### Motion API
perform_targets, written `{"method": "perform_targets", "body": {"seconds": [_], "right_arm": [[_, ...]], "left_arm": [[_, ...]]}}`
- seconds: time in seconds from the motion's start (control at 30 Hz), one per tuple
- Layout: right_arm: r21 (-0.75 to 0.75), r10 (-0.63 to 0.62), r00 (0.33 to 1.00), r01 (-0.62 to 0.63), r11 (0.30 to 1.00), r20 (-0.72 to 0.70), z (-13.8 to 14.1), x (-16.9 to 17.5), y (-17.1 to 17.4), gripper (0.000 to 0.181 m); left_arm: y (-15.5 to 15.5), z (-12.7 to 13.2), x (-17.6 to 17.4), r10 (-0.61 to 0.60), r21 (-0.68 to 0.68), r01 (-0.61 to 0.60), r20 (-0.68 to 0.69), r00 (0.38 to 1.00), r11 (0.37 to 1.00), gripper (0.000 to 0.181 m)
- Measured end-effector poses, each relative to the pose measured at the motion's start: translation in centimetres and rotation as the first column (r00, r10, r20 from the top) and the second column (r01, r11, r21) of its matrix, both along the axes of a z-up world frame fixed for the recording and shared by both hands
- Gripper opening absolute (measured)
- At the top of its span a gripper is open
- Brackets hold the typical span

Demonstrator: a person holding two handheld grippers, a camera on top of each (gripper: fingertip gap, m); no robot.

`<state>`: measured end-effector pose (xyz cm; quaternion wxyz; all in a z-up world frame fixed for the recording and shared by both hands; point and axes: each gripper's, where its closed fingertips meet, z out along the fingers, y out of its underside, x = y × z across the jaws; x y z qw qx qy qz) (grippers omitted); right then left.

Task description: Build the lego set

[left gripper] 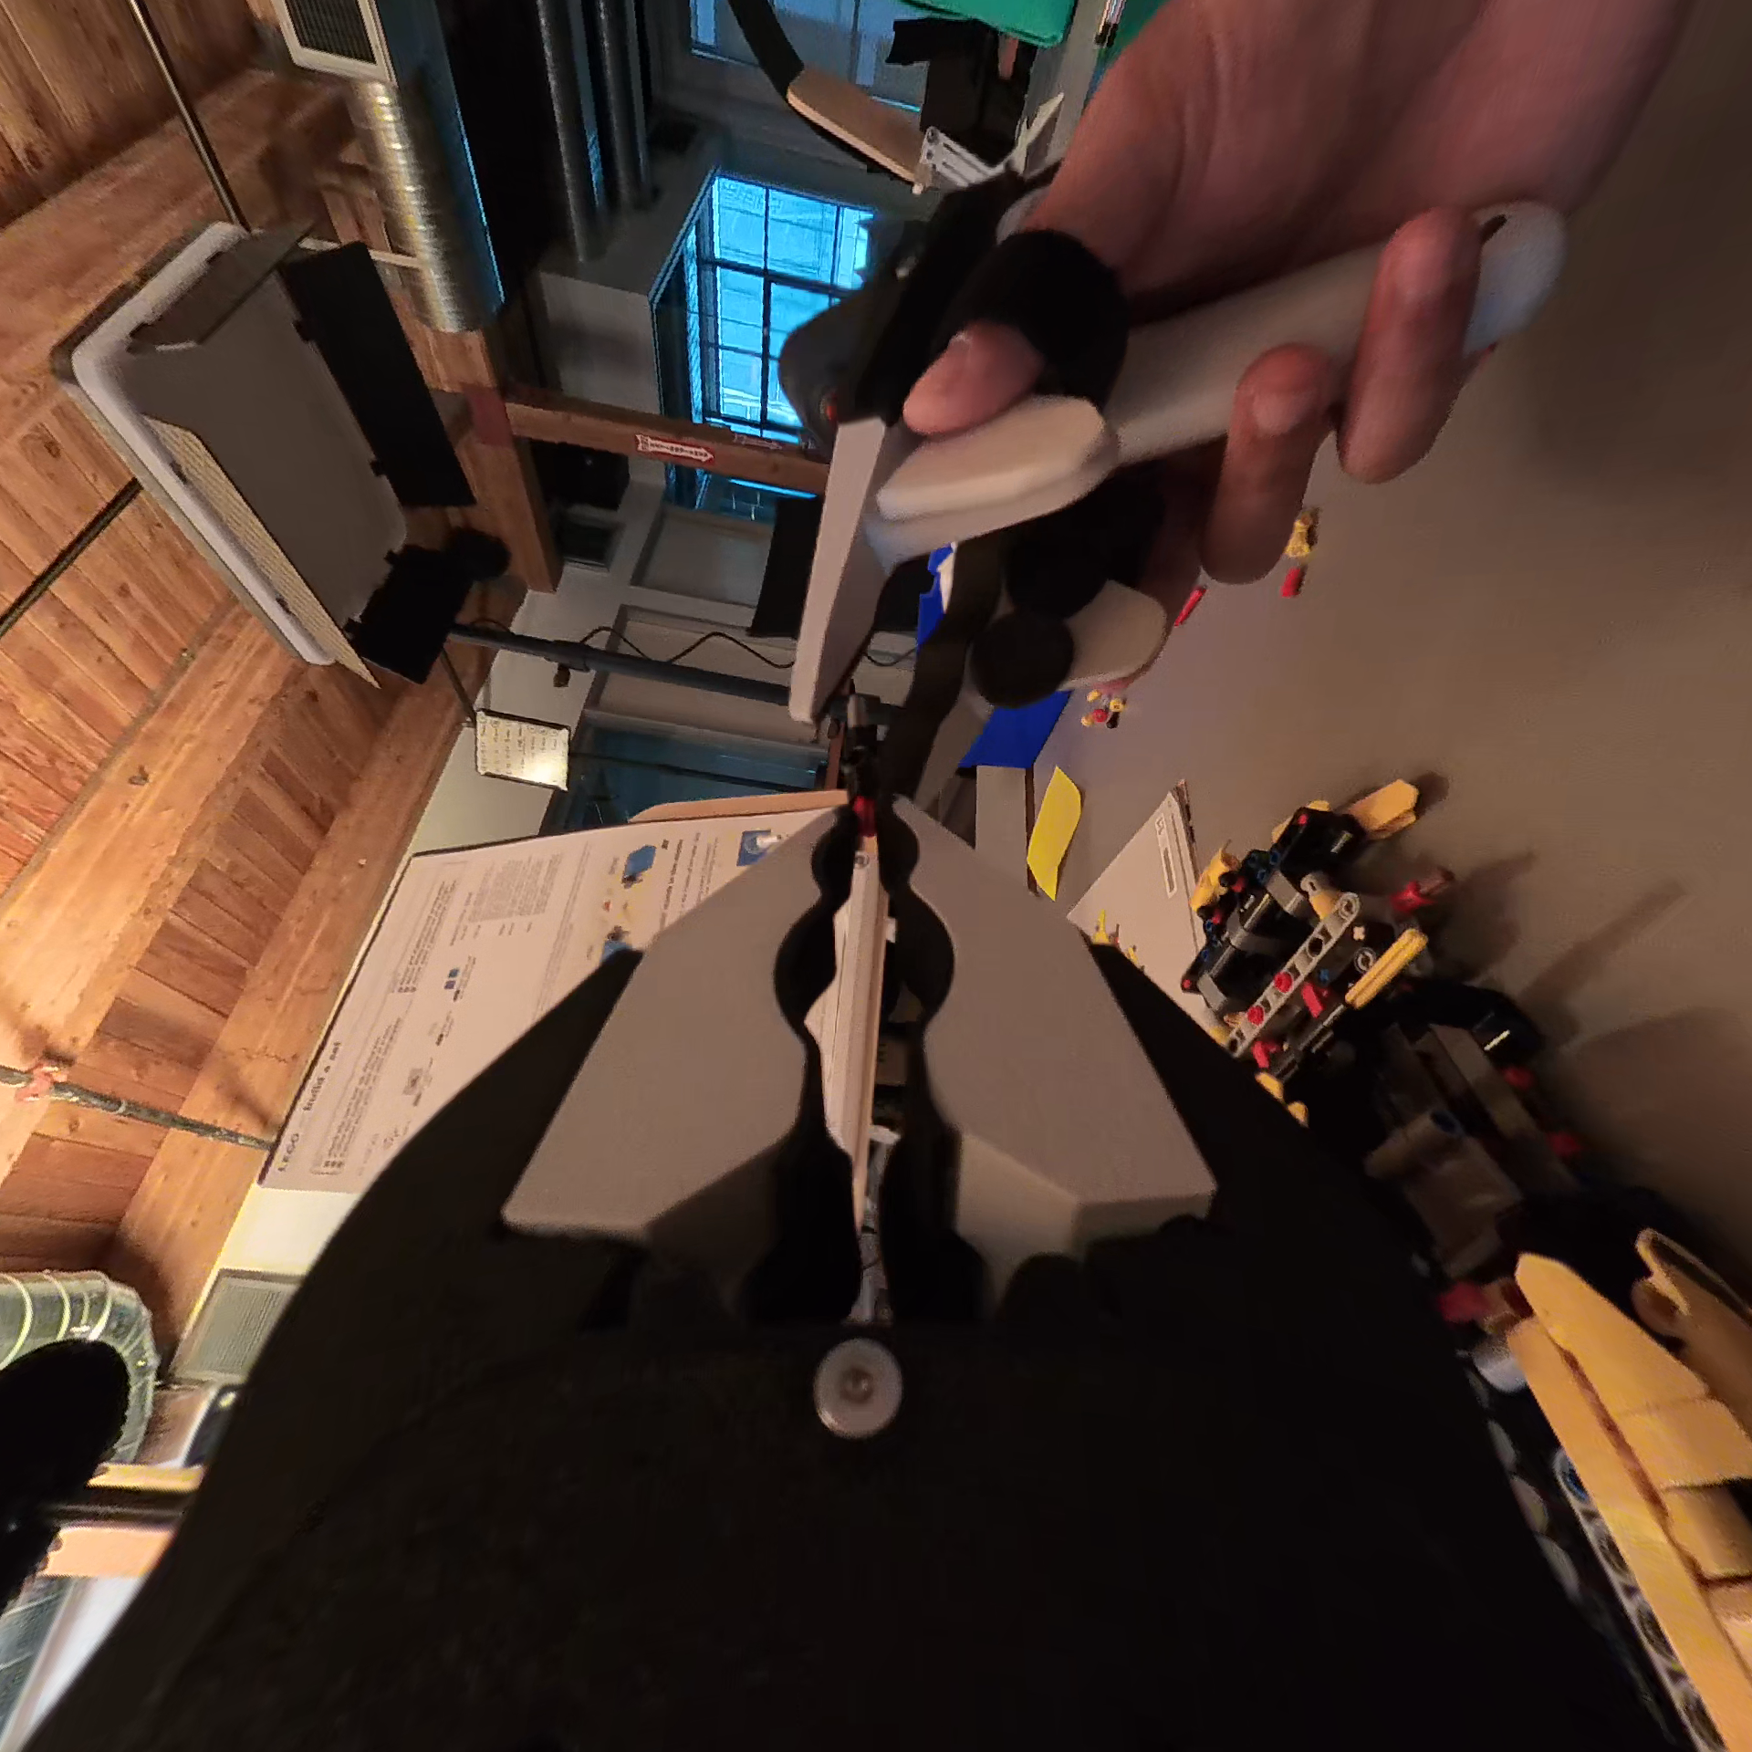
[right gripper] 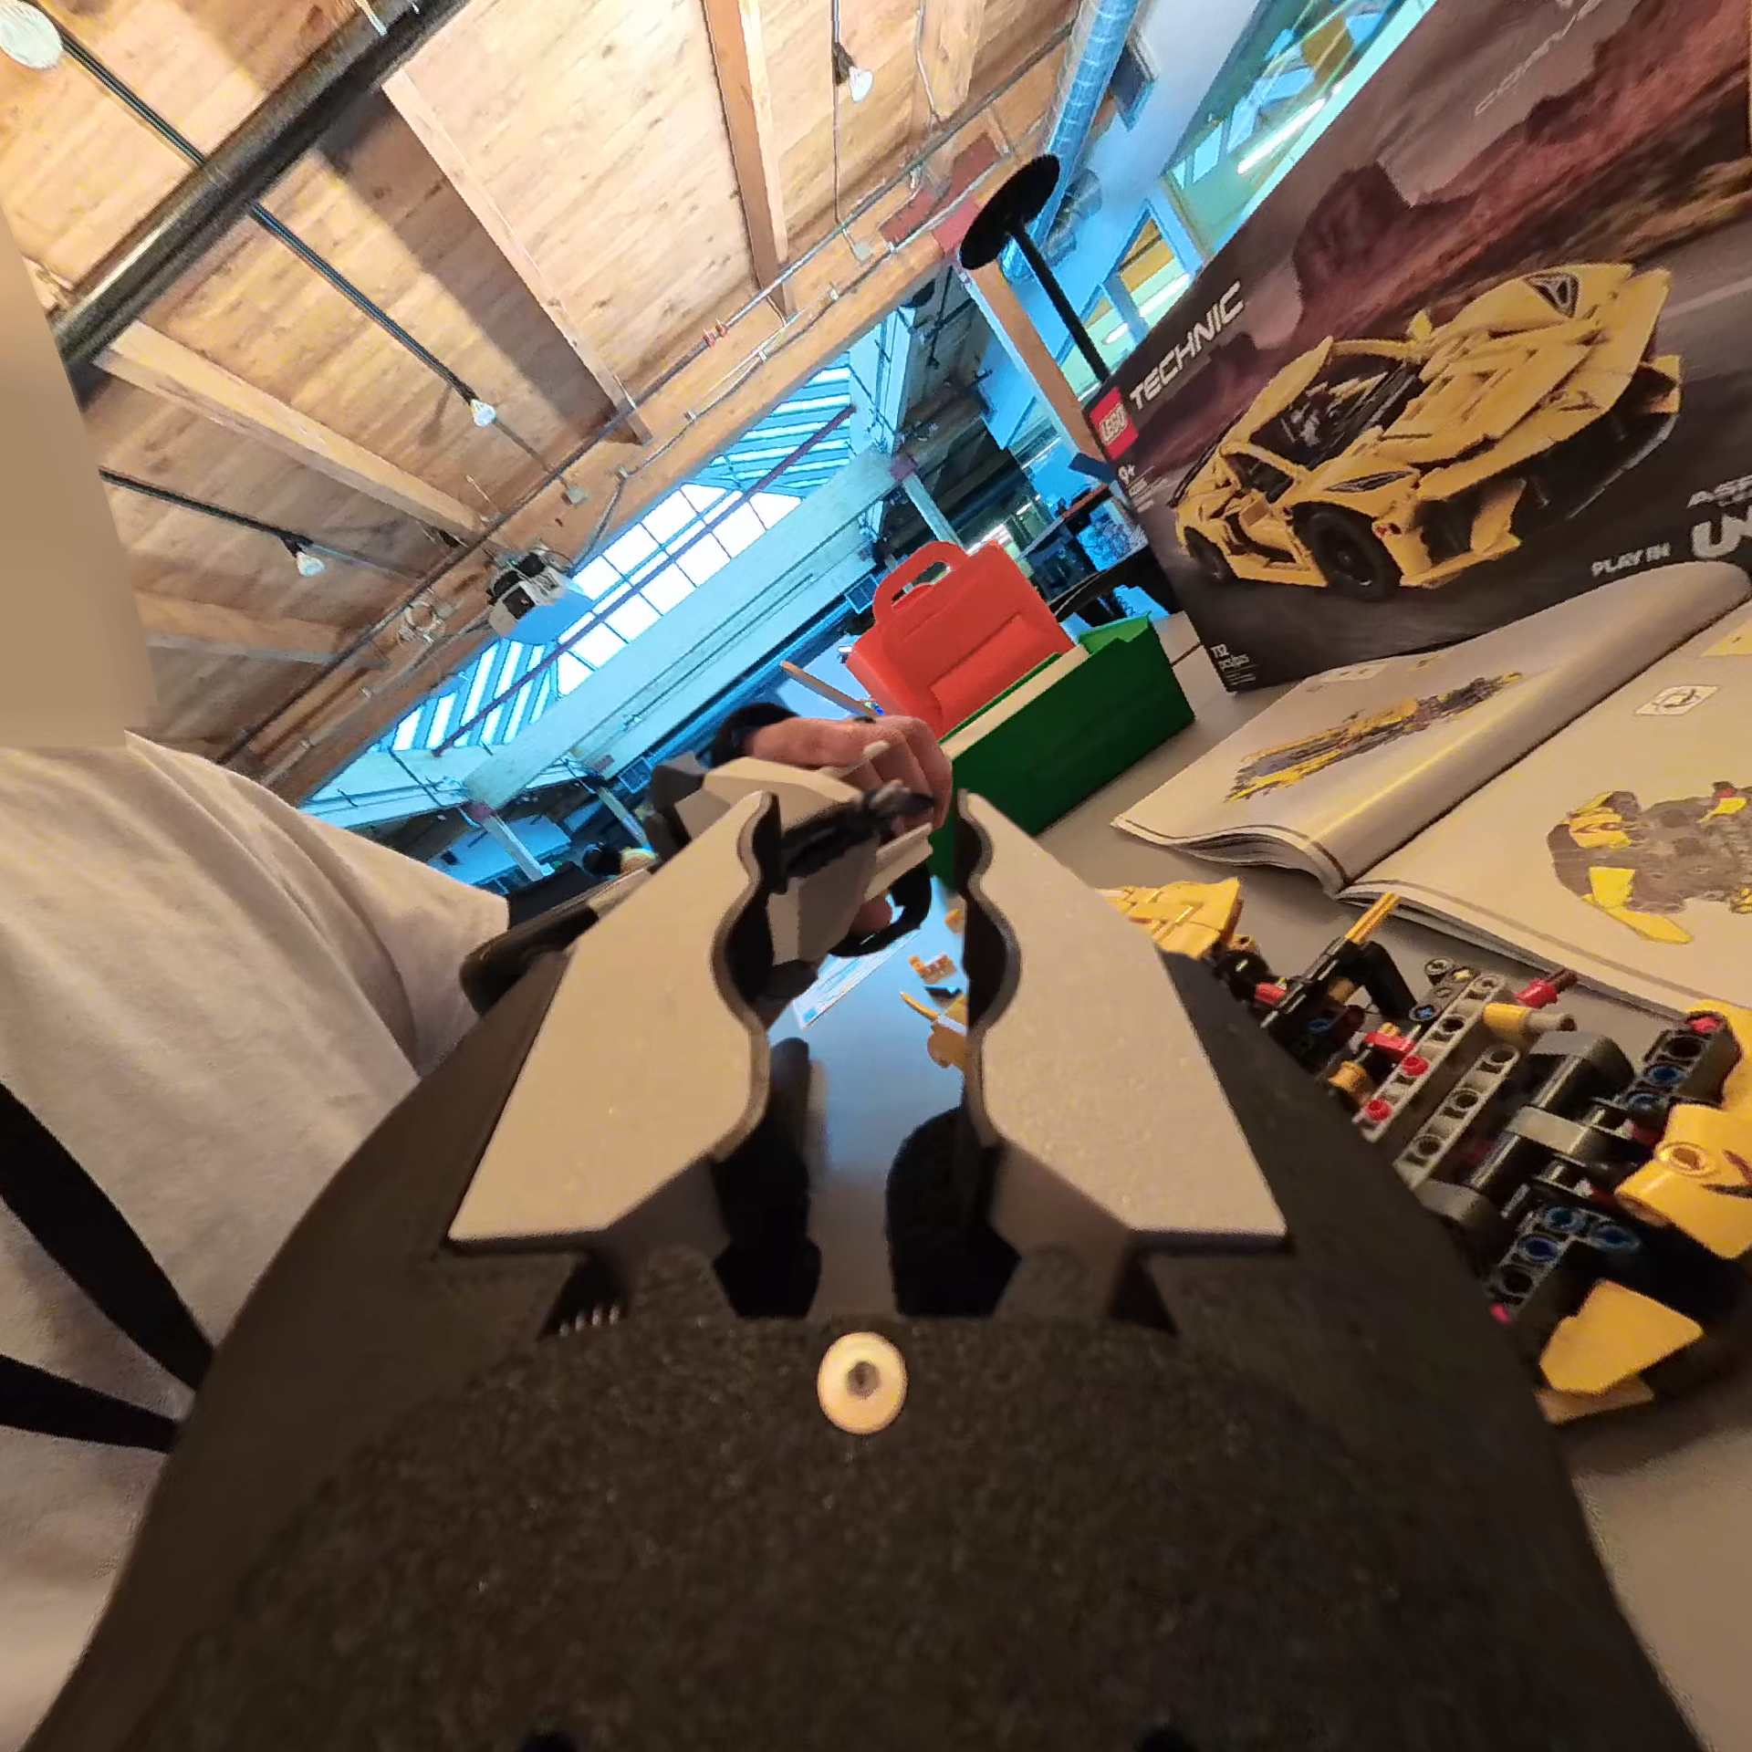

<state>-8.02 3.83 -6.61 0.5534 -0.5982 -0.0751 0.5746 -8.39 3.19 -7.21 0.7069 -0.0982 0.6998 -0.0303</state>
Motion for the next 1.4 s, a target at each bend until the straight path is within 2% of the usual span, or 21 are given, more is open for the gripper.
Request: {"method": "perform_targets", "body": {"seconds": [0.1,0.23,0.33,0.4,0.5,0.53,0.6,0.63,0.7,0.77,0.8,0.83,0.93,1.0,1.1,1.17,1.27,1.4], "right_arm": [[-0.038,0.042,0.999,-0.042,0.998,-0.007,-0.6,-0.4,0.0,0.033],[-0.039,0.06,0.998,-0.06,0.997,-0.005,-0.6,-0.6,-0.2,0.017],[-0.057,0.079,0.997,-0.08,0.995,-0.017,-0.7,-0.6,-0.2,0.015],[-0.088,0.062,0.998,-0.063,0.994,-0.013,-1.2,-0.4,0.3,0.014],[-0.095,0.035,0.999,-0.037,0.995,-0.023,-1.2,0.4,0.5,0.015],[-0.099,0.019,0.999,-0.021,0.995,-0.026,-1.3,0.8,0.5,0.015],[-0.103,-0.013,1.0,0.01,0.995,-0.025,-1.3,1.5,0.6,0.014],[-0.098,-0.027,0.999,0.025,0.995,-0.024,-1.1,1.7,0.6,0.014],[-0.082,-0.064,0.998,0.064,0.995,0.004,-0.9,2.4,0.6,0.015],[-0.049,-0.124,0.991,0.126,0.991,0.056,-0.6,3.2,0.3,0.014],[-0.034,-0.154,0.983,0.158,0.987,0.099,-0.8,3.6,0.0,0.015],[-0.03,-0.185,0.971,0.191,0.981,0.15,-1.2,4.0,-0.2,0.015],[-0.046,-0.232,0.933,0.254,0.966,0.273,-3.3,5.1,-1.3,0.015],[-0.05,-0.238,0.92,0.266,0.963,0.31,-4.3,5.3,-2.2,0.015],[-0.06,-0.245,0.899,0.285,0.957,0.363,-5.4,5.6,-2.7,0.014],[-0.048,-0.251,0.894,0.289,0.956,0.371,-5.2,5.6,-2.7,0.014],[-0.028,-0.259,0.883,0.293,0.956,0.391,-5.1,5.4,-2.8,0.014],[-0.033,-0.245,0.895,0.277,0.96,0.374,-5.0,5.1,-2.9,0.014]], "left_arm": [[-0.4,-0.3,0.3,-0.012,0.016,0.013,-0.013,1.0,1.0,0.004],[-0.8,-0.6,0.5,-0.027,-0.005,0.027,-0.021,0.999,1.0,0.004],[-0.7,-0.6,0.5,-0.017,-0.034,0.017,-0.019,1.0,0.999,0.004],[-0.2,-1.0,0.6,0.04,-0.131,-0.045,-0.04,0.998,0.99,0.004],[0.5,-1.6,0.3,0.103,-0.308,-0.119,-0.068,0.992,0.944,0.009],[0.6,-2.2,0.1,0.104,-0.388,-0.137,-0.107,0.989,0.912,0.01],[0.5,-3.0,-0.3,0.101,-0.564,-0.172,-0.155,0.983,0.807,0.013],[0.0,-3.6,-0.4,0.075,-0.661,-0.184,-0.19,0.979,0.728,0.012],[-1.7,-5.3,-0.4,0.014,-0.821,-0.243,-0.276,0.961,0.517,0.02],[-5.1,-7.7,-0.3,-0.114,-0.893,-0.323,-0.373,0.921,0.312,0.022],[-6.4,-8.9,-0.3,-0.146,-0.892,-0.374,-0.418,0.897,0.256,0.026],[-7.3,-10.0,-0.2,-0.144,-0.881,-0.411,-0.45,0.882,0.234,0.025],[-8.6,-12.9,0.5,-0.111,-0.83,-0.502,-0.538,0.836,0.242,0.026],[-9.4,-14.3,1.0,-0.137,-0.811,-0.534,-0.573,0.808,0.239,0.025],[-10.6,-14.5,1.8,-0.194,-0.824,-0.529,-0.563,0.803,0.202,0.025],[-10.7,-14.7,2.1,-0.183,-0.822,-0.539,-0.568,0.803,0.185,0.025],[-10.1,-15.5,2.3,-0.109,-0.79,-0.568,-0.601,0.792,0.228,0.019],[-9.8,-15.7,1.7,-0.097,-0.767,-0.578,-0.622,0.777,0.279,0.016]]}}
